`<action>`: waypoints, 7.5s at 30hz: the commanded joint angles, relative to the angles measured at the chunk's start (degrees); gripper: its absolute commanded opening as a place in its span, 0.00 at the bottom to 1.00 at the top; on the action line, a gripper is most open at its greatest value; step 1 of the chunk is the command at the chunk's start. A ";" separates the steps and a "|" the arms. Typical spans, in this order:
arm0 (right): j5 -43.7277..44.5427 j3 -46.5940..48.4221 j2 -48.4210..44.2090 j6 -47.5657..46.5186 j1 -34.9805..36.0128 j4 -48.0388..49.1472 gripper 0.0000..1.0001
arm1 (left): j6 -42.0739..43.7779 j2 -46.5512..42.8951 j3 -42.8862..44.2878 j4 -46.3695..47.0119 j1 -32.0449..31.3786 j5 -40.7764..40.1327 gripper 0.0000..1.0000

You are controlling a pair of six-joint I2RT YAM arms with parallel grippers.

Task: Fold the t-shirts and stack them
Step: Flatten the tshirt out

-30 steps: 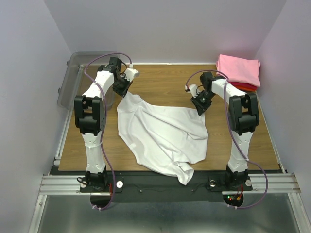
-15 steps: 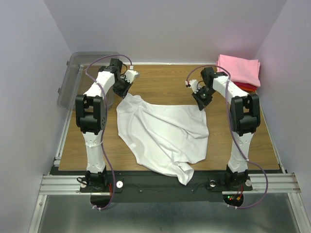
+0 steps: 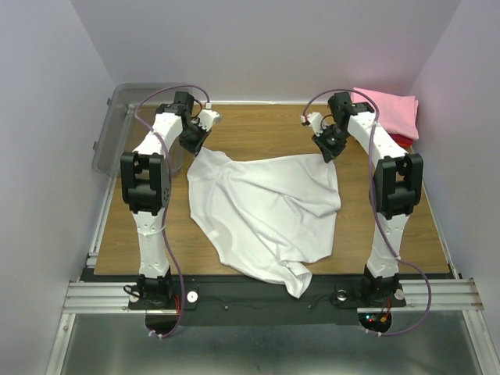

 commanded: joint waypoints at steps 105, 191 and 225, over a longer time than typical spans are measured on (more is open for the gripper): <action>6.09 26.44 -34.87 6.87 -12.57 6.29 0.01 | -8.86 -53.67 -1.51 18.17 2.78 3.22 0.00; 5.65 -49.76 -20.91 1.86 -9.85 20.36 0.50 | -8.33 -17.49 -39.00 20.12 -5.92 -9.35 0.35; -4.11 2.25 1.99 9.59 -16.00 11.04 0.53 | -8.41 -2.39 9.16 14.48 -4.86 1.54 0.56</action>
